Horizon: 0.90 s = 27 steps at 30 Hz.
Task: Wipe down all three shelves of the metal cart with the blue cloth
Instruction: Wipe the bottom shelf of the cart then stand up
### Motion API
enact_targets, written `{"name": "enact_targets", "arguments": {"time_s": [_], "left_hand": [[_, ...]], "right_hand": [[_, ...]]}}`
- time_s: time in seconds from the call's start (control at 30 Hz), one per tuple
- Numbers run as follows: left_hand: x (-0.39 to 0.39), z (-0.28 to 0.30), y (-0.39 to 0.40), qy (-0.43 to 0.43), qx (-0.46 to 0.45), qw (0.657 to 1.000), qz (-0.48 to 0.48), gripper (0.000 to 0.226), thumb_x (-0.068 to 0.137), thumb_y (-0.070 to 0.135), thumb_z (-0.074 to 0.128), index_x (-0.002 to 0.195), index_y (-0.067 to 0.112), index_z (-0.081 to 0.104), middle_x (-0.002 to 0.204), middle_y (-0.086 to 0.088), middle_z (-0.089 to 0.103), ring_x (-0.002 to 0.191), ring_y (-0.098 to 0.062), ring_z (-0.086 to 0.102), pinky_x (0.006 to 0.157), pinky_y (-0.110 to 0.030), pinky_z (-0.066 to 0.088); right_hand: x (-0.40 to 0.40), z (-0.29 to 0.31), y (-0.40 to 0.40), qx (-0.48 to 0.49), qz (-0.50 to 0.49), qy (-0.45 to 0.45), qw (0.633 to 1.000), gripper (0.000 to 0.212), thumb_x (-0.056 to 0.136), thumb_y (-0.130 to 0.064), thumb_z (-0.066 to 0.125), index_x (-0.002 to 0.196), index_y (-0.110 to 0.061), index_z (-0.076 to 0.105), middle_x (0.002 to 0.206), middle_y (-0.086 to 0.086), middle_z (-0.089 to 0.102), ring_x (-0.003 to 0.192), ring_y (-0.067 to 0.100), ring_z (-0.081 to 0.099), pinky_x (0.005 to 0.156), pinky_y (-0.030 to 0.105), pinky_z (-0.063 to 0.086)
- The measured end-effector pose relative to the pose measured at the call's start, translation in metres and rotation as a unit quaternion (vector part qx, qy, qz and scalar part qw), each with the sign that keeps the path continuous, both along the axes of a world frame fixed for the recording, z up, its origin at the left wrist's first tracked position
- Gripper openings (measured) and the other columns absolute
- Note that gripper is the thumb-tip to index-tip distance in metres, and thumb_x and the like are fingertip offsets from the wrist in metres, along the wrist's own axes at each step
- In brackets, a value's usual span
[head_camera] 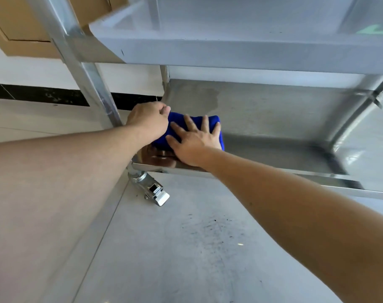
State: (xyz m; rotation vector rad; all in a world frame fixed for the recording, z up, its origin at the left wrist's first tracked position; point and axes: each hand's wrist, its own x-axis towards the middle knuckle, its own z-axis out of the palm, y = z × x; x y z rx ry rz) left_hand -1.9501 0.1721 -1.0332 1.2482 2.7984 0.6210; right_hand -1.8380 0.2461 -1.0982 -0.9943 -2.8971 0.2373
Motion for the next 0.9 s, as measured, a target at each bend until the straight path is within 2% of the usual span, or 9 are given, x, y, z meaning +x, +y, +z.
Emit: {"name": "enact_targets", "arguments": {"time_s": [0.2, 0.37, 0.5, 0.6, 0.63, 0.7, 0.77, 0.83, 0.9], "left_hand": [[0.01, -0.001, 0.004, -0.013, -0.011, 1.0, -0.01, 0.04, 0.1, 0.043, 0.035, 0.122, 0.024, 0.063, 0.12, -0.005, 0.066, 0.11, -0.029, 0.057, 0.087, -0.035, 0.042], [0.032, -0.001, 0.02, -0.011, -0.039, 0.999, -0.023, 0.043, 0.1, 0.046, 0.032, 0.119, 0.024, 0.063, 0.116, -0.006, 0.066, 0.109, -0.028, 0.057, 0.088, -0.036, 0.044], [0.06, 0.005, 0.043, -0.011, -0.037, 0.999, -0.033, 0.043, 0.098, 0.05, 0.031, 0.108, 0.026, 0.065, 0.087, -0.004, 0.068, 0.085, -0.025, 0.063, 0.08, -0.034, 0.048], [0.084, 0.005, 0.064, -0.031, -0.045, 0.998, -0.04, 0.042, 0.099, 0.049, 0.03, 0.097, 0.024, 0.063, 0.076, -0.004, 0.069, 0.058, -0.021, 0.065, 0.06, -0.029, 0.046], [0.092, 0.004, 0.071, -0.039, -0.042, 0.997, -0.05, 0.042, 0.099, 0.049, 0.031, 0.099, 0.023, 0.064, 0.083, -0.005, 0.071, 0.063, -0.022, 0.066, 0.063, -0.029, 0.049], [0.108, 0.003, 0.089, -0.025, -0.033, 0.996, -0.076, 0.042, 0.099, 0.049, 0.033, 0.11, 0.023, 0.064, 0.105, -0.004, 0.07, 0.091, -0.025, 0.064, 0.079, -0.031, 0.049], [0.121, 0.003, 0.105, -0.01, -0.021, 0.995, -0.094, 0.042, 0.099, 0.049, 0.035, 0.117, 0.024, 0.064, 0.116, -0.002, 0.066, 0.104, -0.026, 0.059, 0.081, -0.029, 0.043], [0.143, -0.002, 0.125, -0.011, -0.015, 0.993, -0.117, 0.041, 0.098, 0.048, 0.036, 0.113, 0.024, 0.066, 0.113, -0.001, 0.067, 0.1, -0.026, 0.059, 0.076, -0.028, 0.039], [0.166, -0.011, 0.143, -0.02, -0.01, 0.99, -0.141, 0.038, 0.098, 0.047, 0.036, 0.102, 0.025, 0.067, 0.098, 0.003, 0.069, 0.086, -0.023, 0.059, 0.068, -0.029, 0.039]], "right_hand": [[0.005, 0.002, -0.037, 0.002, 0.08, 0.015, 0.997, 0.058, 0.098, -0.065, 0.017, 0.153, -0.046, 0.023, 0.167, -0.004, 0.012, 0.149, 0.046, -0.003, 0.111, 0.071, -0.007], [0.04, 0.006, -0.04, -0.003, 0.127, 0.026, 0.992, 0.056, 0.099, -0.065, 0.023, 0.153, -0.049, 0.022, 0.166, -0.008, 0.018, 0.15, 0.043, 0.001, 0.115, 0.067, -0.002], [0.081, 0.007, -0.031, 0.041, 0.167, 0.006, 0.985, 0.058, 0.101, -0.062, 0.03, 0.155, -0.048, 0.015, 0.168, -0.005, 0.011, 0.151, 0.042, 0.005, 0.117, 0.067, 0.003], [0.119, 0.003, -0.017, 0.085, 0.197, -0.003, 0.977, 0.059, 0.103, -0.055, 0.037, 0.155, -0.048, 0.012, 0.168, -0.004, 0.012, 0.15, 0.042, 0.008, 0.118, 0.066, 0.008], [0.131, 0.002, -0.01, 0.093, 0.197, -0.003, 0.976, 0.059, 0.103, -0.054, 0.038, 0.155, -0.048, 0.012, 0.168, -0.004, 0.013, 0.15, 0.042, 0.009, 0.118, 0.065, 0.009], [0.158, 0.002, 0.006, 0.096, 0.189, -0.006, 0.977, 0.059, 0.103, -0.053, 0.039, 0.155, -0.048, 0.012, 0.167, -0.005, 0.014, 0.15, 0.041, 0.011, 0.118, 0.064, 0.009], [0.179, 0.001, 0.017, 0.096, 0.182, -0.006, 0.979, 0.059, 0.103, -0.053, 0.04, 0.155, -0.049, 0.012, 0.167, -0.006, 0.014, 0.151, 0.04, 0.011, 0.119, 0.063, 0.01], [0.207, 0.0, 0.029, 0.097, 0.168, -0.007, 0.981, 0.059, 0.103, -0.053, 0.041, 0.155, -0.049, 0.012, 0.167, -0.006, 0.014, 0.151, 0.04, 0.011, 0.119, 0.063, 0.011], [0.235, -0.001, 0.042, 0.097, 0.15, -0.005, 0.984, 0.059, 0.103, -0.053, 0.041, 0.155, -0.049, 0.013, 0.167, -0.007, 0.015, 0.151, 0.04, 0.011, 0.119, 0.063, 0.011]]}}
